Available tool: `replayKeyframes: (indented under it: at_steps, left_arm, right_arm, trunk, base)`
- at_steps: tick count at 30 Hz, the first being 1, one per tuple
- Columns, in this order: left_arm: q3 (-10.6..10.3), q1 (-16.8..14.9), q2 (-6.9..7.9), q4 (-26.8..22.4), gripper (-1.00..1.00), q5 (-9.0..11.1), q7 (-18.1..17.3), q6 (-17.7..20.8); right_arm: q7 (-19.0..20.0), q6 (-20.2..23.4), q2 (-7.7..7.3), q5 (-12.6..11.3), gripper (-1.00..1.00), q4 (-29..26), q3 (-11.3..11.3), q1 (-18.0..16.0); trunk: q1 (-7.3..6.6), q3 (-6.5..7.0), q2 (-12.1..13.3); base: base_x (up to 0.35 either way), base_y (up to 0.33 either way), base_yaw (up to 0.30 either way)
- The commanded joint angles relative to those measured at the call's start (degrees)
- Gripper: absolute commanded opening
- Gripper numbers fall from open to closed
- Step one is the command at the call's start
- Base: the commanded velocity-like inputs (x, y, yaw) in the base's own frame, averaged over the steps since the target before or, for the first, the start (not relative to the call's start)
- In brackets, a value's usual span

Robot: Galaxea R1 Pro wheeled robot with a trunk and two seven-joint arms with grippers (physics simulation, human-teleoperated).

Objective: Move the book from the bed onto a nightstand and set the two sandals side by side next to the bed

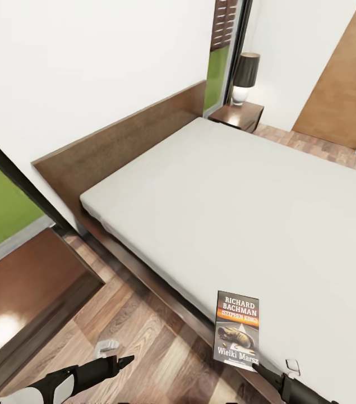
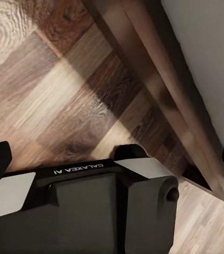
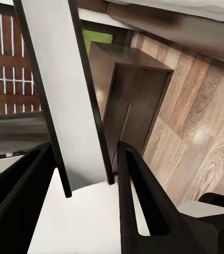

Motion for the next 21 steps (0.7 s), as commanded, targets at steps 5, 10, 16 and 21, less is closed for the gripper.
replayKeyframes:
  at_steps: [5,10,16,21]
  left_arm:
    - [-0.5,0.0,0.02,0.0,1.0,0.5,-0.2,0.2]
    - [-0.5,0.0,0.03,0.0,1.0,0.5,-0.2,0.2]
    - [-0.5,0.0,0.02,0.0,1.0,0.5,-0.2,0.2]
    - [-0.5,0.0,-0.01,0.0,1.0,0.5,-0.2,0.2]
  right_arm:
    - [0.2,0.5,-0.01,-0.1,-1.0,0.0,-0.1,0.0]
    - [-0.1,0.5,-0.04,-0.1,-1.0,0.9,-0.2,0.0]
    - [-0.2,0.5,0.0,-0.1,-1.0,2.7,-0.7,0.0]
    - [0.2,1.0,-0.02,-0.1,-1.0,2.8,-0.8,0.0]
  trunk:
    - [0.01,-0.07,0.0]
    - [0.01,-0.01,0.0]
    - [0.01,0.45,0.0]
    - [0.01,0.88,0.0]
  base:
    - [0.0,0.0,0.196]
    - [0.0,0.0,0.033]
    - [0.0,0.0,0.026]
    - [0.0,0.0,0.068]
